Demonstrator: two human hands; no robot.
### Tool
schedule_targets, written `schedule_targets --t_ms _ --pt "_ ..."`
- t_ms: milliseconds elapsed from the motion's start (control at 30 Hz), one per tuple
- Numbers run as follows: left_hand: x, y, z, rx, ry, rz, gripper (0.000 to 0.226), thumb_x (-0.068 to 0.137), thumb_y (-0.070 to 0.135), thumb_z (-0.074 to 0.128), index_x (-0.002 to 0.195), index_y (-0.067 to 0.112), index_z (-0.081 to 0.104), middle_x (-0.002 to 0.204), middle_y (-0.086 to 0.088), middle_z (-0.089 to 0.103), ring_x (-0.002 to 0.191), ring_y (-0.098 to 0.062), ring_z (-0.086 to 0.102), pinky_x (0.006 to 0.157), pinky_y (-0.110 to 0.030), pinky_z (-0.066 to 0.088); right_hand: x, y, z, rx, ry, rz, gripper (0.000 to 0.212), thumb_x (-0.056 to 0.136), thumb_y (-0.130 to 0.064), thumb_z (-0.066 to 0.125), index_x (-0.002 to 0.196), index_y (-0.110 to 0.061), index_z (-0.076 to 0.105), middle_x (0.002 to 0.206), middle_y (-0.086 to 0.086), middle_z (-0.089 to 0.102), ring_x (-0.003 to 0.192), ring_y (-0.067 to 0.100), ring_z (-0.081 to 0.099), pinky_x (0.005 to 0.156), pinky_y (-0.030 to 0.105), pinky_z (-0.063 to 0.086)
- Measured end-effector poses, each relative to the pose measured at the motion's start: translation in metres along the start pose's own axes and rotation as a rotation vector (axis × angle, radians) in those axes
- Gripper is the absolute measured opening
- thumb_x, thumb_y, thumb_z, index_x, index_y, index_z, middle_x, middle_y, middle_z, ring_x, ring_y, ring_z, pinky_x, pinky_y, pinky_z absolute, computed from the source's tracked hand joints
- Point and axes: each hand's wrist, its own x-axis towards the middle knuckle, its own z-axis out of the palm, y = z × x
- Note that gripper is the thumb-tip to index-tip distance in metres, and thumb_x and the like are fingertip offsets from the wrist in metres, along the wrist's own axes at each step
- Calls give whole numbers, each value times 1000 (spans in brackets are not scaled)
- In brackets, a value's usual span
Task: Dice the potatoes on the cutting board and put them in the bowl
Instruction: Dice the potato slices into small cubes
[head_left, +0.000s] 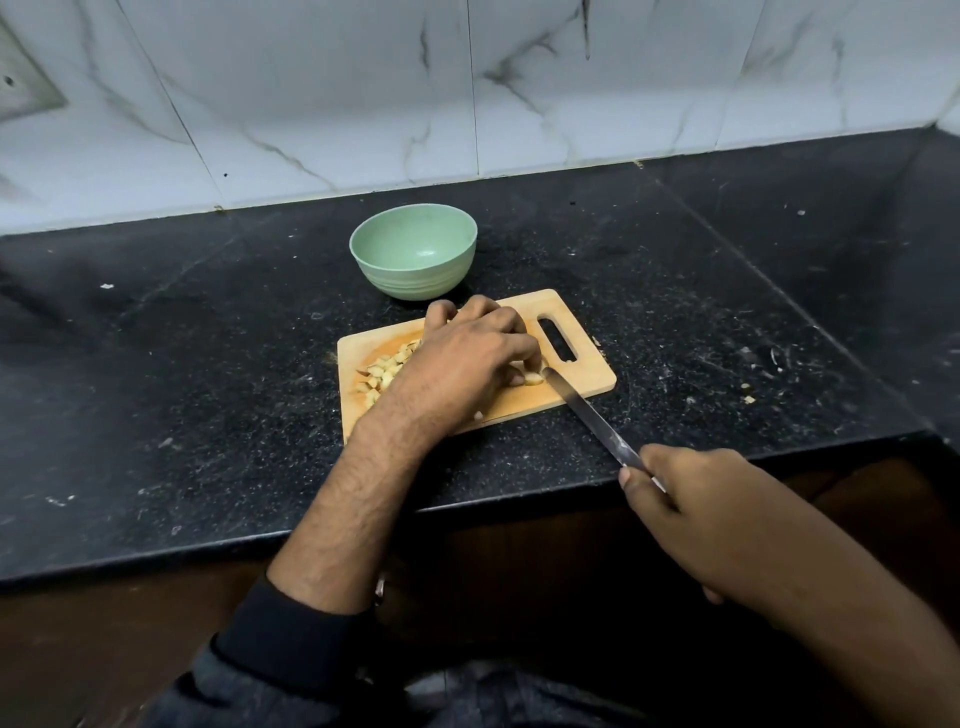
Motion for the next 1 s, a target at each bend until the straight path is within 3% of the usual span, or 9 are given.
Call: schedule_targets --t_ms 167,467,1000 --pt "11 -8 -5 10 -127 46 21 93 54 57 110 44 64 116 19 53 117 -10 38 80 -34 15 -1 1 -2 26 25 6 35 104 -45 36 79 -22 46 68 0 58 50 6 51 66 36 54" --pt "-2 -10 -9 -51 -58 155 19 96 43 56 112 37 64 117 19 59 125 -8 40 102 -41 20 -1 0 -1 26 9 -1 35 102 -49 35 79 -24 44 68 0 57 53 7 51 71 40 56" --pt "-5 -11 -13 3 -96 56 27 94 53 56 111 33 62 109 18 58 113 -10 41 98 -40 23 2 -7 3 16 21 -48 37 104 -49 34 79 -24 44 64 0 57 51 4 52 67 36 56"
